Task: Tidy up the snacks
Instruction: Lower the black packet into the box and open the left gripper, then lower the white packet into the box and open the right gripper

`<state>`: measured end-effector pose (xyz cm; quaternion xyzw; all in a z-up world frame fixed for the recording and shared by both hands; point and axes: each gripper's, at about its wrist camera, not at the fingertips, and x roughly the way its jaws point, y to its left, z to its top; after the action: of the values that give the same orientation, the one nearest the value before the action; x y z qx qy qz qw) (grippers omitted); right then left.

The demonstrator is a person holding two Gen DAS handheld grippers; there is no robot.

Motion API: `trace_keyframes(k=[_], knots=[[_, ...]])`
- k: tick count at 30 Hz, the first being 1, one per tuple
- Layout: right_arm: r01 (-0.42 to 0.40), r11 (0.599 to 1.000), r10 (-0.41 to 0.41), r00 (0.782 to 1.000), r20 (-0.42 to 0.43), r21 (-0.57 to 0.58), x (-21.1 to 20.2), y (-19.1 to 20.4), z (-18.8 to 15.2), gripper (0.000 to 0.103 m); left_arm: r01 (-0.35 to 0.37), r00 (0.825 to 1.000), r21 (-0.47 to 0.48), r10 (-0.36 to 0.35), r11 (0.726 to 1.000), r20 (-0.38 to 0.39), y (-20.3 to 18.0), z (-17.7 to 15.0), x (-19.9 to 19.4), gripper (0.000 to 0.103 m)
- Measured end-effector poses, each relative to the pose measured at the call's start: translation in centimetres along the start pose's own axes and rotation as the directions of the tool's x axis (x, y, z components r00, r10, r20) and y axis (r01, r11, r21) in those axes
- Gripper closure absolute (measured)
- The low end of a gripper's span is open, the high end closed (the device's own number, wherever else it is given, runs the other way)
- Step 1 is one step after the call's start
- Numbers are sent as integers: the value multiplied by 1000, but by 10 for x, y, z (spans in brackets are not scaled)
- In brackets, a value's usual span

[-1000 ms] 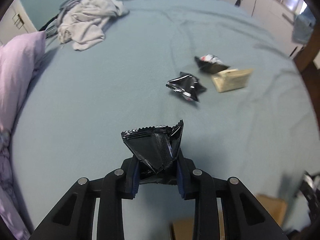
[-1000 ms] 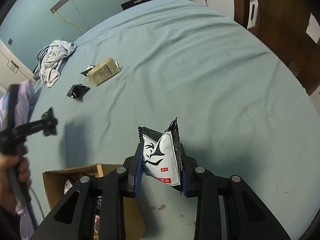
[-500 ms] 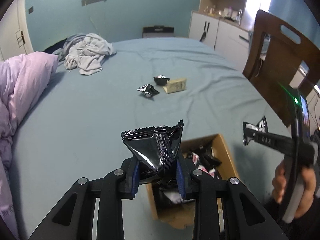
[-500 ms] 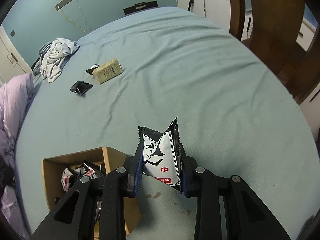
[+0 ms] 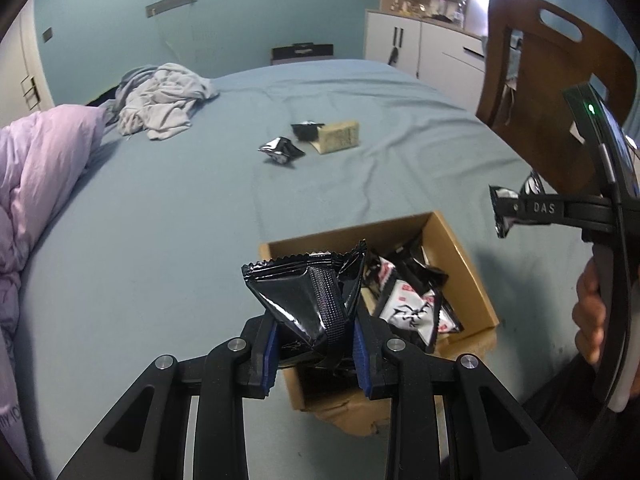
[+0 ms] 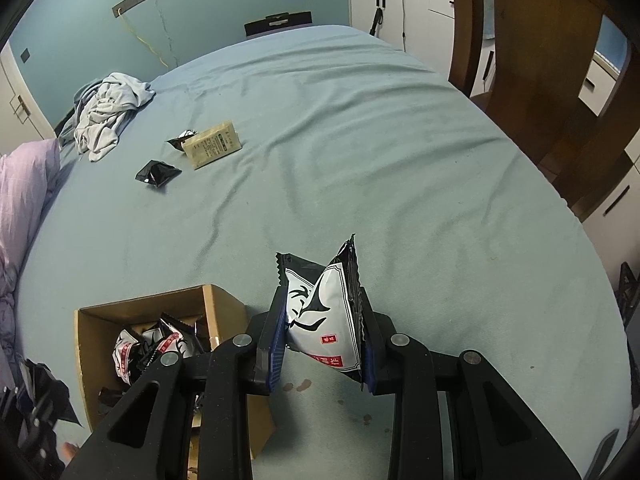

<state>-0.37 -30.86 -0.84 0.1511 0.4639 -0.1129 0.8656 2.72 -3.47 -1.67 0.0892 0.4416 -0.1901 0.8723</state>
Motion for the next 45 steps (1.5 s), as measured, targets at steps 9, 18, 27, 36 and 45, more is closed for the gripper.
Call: trace_keyframes(k=[9, 18, 27, 36, 45], knots=[[15, 998, -15, 1000, -4, -66, 6, 10, 1, 75, 8, 995, 8, -7, 1000, -98, -5, -6, 33, 71], [-4, 999, 3, 1000, -8, -54, 9, 5, 3, 75, 18, 999, 1, -18, 1000, -37, -4, -4, 21, 26], [-16, 997, 18, 999, 30, -73, -1, 7, -2, 74, -118, 990, -60, 122, 991, 76, 17, 4, -1, 21], [-128, 962, 147, 987, 62, -242, -18, 36, -24, 74, -214, 972, -89, 221, 973, 79, 32, 7, 0, 21], [-197, 910, 199, 979, -33, -366, -12, 50, -38, 74, -169, 983, -195, 179, 966, 32, 54, 5, 5, 21]])
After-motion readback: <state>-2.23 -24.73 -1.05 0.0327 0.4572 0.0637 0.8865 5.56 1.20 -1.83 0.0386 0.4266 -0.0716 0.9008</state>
